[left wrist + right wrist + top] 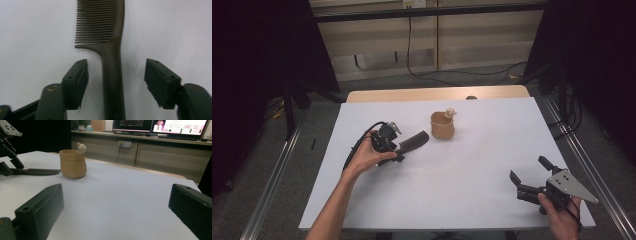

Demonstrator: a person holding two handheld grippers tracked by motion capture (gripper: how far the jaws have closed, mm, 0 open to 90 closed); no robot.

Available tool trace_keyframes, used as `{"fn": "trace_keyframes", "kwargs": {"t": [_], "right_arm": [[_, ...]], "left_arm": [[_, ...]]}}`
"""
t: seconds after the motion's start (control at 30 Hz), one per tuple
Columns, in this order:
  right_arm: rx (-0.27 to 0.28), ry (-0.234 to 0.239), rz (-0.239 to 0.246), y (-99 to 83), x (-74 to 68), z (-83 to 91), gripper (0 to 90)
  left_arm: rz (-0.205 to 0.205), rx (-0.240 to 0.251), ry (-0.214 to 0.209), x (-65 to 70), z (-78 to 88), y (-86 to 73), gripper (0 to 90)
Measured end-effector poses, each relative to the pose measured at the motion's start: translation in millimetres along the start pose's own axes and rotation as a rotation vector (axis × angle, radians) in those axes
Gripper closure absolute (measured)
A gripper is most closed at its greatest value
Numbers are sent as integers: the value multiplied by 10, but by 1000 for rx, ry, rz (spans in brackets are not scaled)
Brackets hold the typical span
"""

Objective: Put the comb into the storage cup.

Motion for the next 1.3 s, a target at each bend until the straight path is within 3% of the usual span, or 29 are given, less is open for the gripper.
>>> {"fn": "trace_keyframes", "kwargs": {"t": [0.07,0.2,0.27,0.3,0.47,0.5,0.53,0.57,0.63,0.67,0.73,0.87,0.9,0.97,1.0,1.03,1.13,1.3], "right_arm": [[0,2,1,-2,0,-3,0],[-2,2,1,-5,-2,-8,0],[-3,1,2,-6,-1,-9,0],[-4,2,5,-7,0,-10,0],[-4,4,0,-7,-1,-7,0],[-4,5,-4,-7,0,-8,0],[-5,3,-10,-9,3,-8,0],[-5,3,-10,-9,3,-8,0],[-4,3,-12,-8,5,-7,0],[-4,3,-12,-8,5,-7,0],[-9,5,-6,-11,6,-7,0],[-10,8,-5,-13,3,-10,0],[-11,10,-6,-14,3,-9,0],[-9,7,-7,-12,2,-7,0],[-9,8,-6,-13,3,-8,0],[-13,10,-3,-16,5,-9,0],[-15,9,-2,-20,2,-18,0],[-15,15,2,-15,-7,-8,0]], "left_arm": [[2,-3,-11,-9,-2,-3,391],[26,10,11,-13,-22,-5,448],[12,-6,24,-16,-23,8,488],[-14,-30,21,-33,-15,18,488],[-11,-33,37,-11,-38,36,515],[-34,-47,40,-18,-36,40,521],[-14,-37,46,-4,-46,42,526],[-33,-55,38,-19,-36,46,526],[-33,-55,38,-31,-32,45,558],[-11,-36,46,-20,-42,41,558],[-30,-52,45,-29,-33,42,572],[-10,-47,56,-1,-54,59,607],[-32,-66,49,-12,-44,63,618],[-20,-63,51,-7,-50,64,634],[7,-51,59,-2,-60,65,637],[-12,-70,52,-18,-50,69,642],[9,-63,54,-26,-60,74,656],[3,-75,59,-30,-61,80,679]]}}
Point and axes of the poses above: each handheld gripper's, and its own axes: z roughly backward along the jaws, y roughly out of its top, x roughly to its right, the point moved 2 cm from there along -z, roughly forward along the jaws, and after that the axes turned 15 degrees about x, right-handed, at the moved point
